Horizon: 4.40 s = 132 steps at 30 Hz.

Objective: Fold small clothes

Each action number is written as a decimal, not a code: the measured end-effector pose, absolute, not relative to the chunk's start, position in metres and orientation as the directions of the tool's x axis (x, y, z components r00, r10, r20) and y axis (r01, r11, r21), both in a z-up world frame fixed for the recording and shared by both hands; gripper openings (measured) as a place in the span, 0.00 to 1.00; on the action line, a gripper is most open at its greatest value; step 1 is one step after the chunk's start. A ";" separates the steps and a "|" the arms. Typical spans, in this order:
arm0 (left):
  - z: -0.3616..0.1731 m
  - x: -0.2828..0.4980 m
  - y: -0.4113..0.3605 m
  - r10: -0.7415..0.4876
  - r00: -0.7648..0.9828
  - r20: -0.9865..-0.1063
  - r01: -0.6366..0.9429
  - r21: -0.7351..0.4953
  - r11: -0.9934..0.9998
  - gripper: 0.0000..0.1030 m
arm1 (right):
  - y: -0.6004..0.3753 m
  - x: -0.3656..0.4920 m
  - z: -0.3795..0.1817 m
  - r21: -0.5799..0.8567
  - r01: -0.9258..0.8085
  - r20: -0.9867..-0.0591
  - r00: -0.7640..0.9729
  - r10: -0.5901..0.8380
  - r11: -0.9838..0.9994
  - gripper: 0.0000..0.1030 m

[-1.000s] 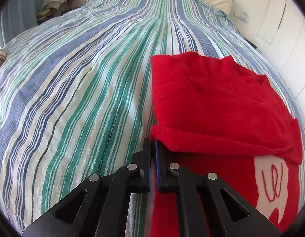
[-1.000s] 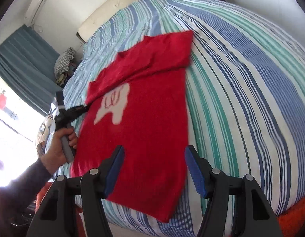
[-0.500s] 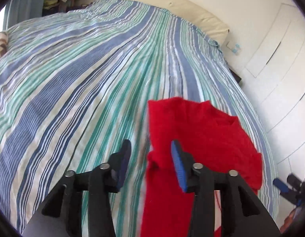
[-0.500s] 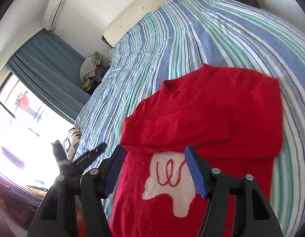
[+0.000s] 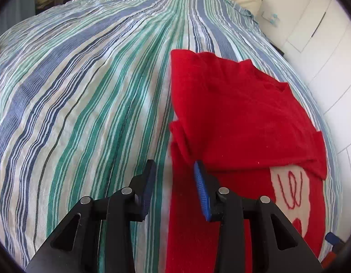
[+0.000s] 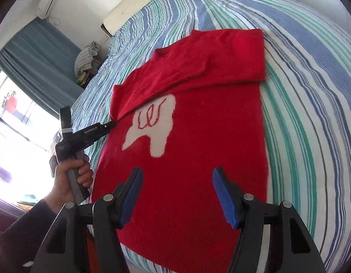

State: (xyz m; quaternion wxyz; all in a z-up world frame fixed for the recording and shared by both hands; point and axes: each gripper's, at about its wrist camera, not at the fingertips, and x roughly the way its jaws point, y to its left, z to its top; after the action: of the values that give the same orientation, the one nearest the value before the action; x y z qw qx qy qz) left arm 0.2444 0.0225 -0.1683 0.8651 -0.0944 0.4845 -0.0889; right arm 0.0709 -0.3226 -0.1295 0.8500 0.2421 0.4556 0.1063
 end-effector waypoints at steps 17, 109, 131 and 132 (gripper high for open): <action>-0.156 0.078 0.105 -0.224 0.568 -0.792 -0.100 -0.336 0.936 0.85 | -0.360 -0.002 -0.112 0.400 0.257 -0.690 0.716 0.105 0.880 0.65; -0.161 0.058 0.037 -0.436 0.273 -0.858 0.112 -0.421 0.900 0.03 | -0.338 -0.011 -0.163 0.538 0.298 -0.823 0.389 0.414 0.789 0.04; -0.116 0.421 -0.019 -0.375 0.444 -0.814 -0.012 -0.424 0.906 0.08 | -0.400 0.338 -0.099 0.541 0.253 -0.689 0.680 0.250 0.802 0.04; -0.124 0.428 -0.020 -0.354 0.428 -0.832 -0.031 -0.405 0.914 0.12 | -0.404 0.347 -0.109 0.576 0.251 -0.672 0.688 0.275 0.778 0.08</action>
State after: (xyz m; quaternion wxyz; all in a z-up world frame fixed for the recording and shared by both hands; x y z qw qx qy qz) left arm 0.4284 -0.0202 -0.1238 0.8248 -0.1832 0.5259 -0.0980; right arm 0.3475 -0.4036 -0.1086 0.8562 0.3330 0.3950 0.0070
